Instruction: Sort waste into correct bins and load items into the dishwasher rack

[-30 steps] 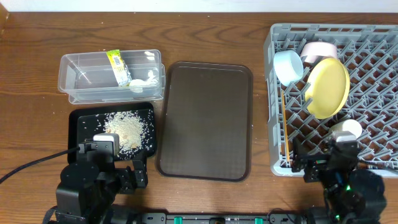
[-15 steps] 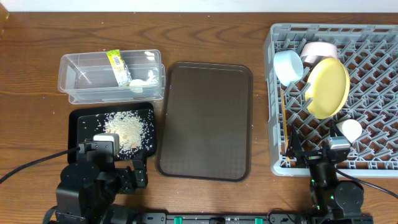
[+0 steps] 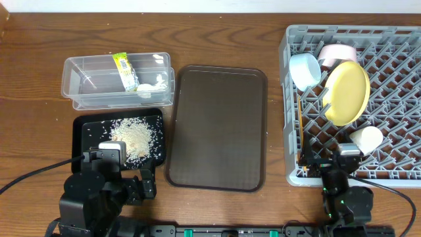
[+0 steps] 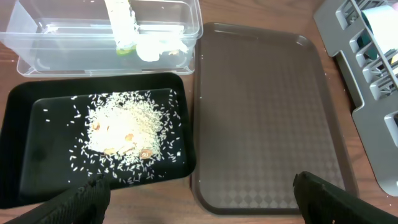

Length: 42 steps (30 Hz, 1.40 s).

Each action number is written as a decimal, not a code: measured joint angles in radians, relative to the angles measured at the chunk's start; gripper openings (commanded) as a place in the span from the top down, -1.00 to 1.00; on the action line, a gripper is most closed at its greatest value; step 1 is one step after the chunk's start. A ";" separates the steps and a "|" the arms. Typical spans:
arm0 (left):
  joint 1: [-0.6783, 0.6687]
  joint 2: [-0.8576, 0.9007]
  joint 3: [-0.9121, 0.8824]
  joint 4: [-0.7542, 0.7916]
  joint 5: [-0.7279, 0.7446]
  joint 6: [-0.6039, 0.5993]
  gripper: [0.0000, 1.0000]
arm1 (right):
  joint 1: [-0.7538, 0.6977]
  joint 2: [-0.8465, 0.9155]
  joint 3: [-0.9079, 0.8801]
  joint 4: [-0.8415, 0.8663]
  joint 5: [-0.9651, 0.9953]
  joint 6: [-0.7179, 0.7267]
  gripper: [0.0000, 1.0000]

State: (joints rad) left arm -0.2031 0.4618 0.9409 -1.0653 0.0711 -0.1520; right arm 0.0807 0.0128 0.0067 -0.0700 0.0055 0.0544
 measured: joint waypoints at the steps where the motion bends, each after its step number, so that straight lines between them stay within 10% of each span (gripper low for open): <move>1: 0.000 0.000 0.000 0.001 0.000 0.000 -0.94 | 0.000 -0.001 0.000 0.001 0.000 0.000 -0.98; 42: 0.049 -0.025 -0.013 -0.019 -0.019 0.016 -0.94 | 0.000 -0.001 0.000 0.000 0.003 -0.007 -0.98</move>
State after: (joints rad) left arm -0.1539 0.4370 0.9276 -1.0843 0.0525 -0.1360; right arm 0.0807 0.0120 0.0067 -0.0700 0.0082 0.0475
